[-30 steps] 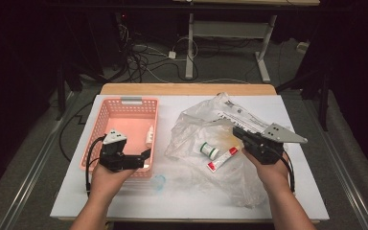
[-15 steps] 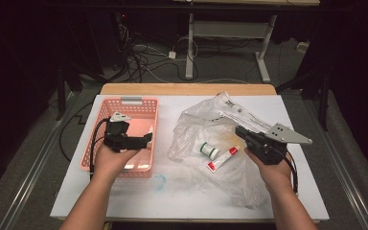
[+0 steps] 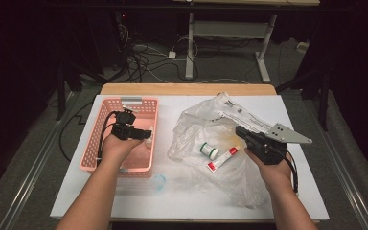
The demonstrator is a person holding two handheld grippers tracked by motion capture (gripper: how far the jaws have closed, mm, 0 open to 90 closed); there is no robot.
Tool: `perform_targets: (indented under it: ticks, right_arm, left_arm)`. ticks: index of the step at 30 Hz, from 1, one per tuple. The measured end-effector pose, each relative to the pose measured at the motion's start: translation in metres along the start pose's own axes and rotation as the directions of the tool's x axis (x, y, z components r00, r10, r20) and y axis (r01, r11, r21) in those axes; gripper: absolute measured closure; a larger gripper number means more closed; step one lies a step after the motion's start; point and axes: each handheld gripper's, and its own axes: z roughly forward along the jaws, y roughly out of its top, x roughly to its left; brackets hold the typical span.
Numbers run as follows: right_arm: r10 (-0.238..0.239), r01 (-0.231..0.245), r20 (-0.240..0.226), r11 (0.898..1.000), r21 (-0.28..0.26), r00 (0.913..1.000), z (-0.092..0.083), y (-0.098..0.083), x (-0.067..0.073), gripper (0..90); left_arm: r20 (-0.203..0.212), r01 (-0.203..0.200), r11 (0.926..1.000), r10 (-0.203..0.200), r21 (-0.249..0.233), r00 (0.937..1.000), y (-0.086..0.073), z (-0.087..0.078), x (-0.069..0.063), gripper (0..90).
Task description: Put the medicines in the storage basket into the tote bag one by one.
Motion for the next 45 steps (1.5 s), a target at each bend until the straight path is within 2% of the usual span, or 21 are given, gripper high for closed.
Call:
perform_targets:
  ticks: [1, 5, 9, 15, 18, 19, 24, 29, 34, 45]
  right_arm:
    - [-0.001, 0.001, 0.0, 1.0, -0.001, 1.0, 0.0, 0.0, 0.0, 90.0]
    - [0.003, -0.003, 0.001, 1.0, -0.004, 1.0, -0.001, 0.0, -0.001, 90.0]
    - [0.002, -0.002, 0.001, 1.0, -0.004, 1.0, -0.001, 0.001, -0.001, 90.0]
    - [0.004, -0.004, 0.002, 1.0, -0.003, 1.0, -0.001, 0.0, 0.0, 90.0]
    - [0.002, -0.002, 0.004, 1.0, -0.003, 1.0, -0.001, 0.001, 0.0, 90.0]
    - [0.003, -0.003, 0.004, 1.0, -0.003, 1.0, -0.001, 0.001, 0.0, 90.0]
    - [0.001, -0.001, 0.003, 1.0, -0.002, 1.0, -0.001, 0.001, 0.0, 90.0]
    - [-0.001, 0.001, 0.002, 1.0, -0.008, 1.0, -0.002, 0.001, 0.0, 90.0]
    - [-0.002, 0.002, 0.003, 1.0, -0.008, 1.0, -0.003, 0.002, 0.0, 90.0]
    - [-0.006, 0.006, -0.001, 1.0, -0.013, 1.0, -0.002, 0.002, 0.0, 90.0]
  left_arm:
    - [0.014, 0.0, 0.9999, -0.001, 0.01, 0.9999, 0.0, 0.002, 0.001, 23.8]
    - [0.009, 0.012, 0.9983, -0.012, 0.056, 0.9999, 0.002, 0.011, 0.002, 28.7]
    - [0.034, 0.017, 0.9962, -0.02, 0.085, 0.9992, 0.002, 0.017, 0.004, 32.7]
    - [-0.021, -0.011, 0.9875, 0.015, 0.157, 0.9997, 0.004, 0.026, 0.0, 43.3]
    - [-0.063, -0.022, 0.9817, 0.035, 0.189, 0.9974, 0.004, 0.029, -0.002, 47.1]
    - [-0.083, -0.035, 0.9791, 0.053, 0.2, 0.9951, 0.004, 0.03, -0.003, 48.6]
    - [-0.126, -0.056, 0.9765, 0.084, 0.208, 0.9884, 0.005, 0.032, -0.006, 55.8]
    - [-0.134, -0.055, 0.9768, 0.084, 0.207, 0.9875, 0.005, 0.031, -0.008, 58.2]
    - [-0.122, -0.047, 0.9806, 0.071, 0.19, 0.9899, 0.005, 0.024, -0.008, 58.4]
    - [-0.094, -0.076, 0.9908, 0.087, 0.112, 0.9917, -0.006, -0.01, -0.02, 58.4]
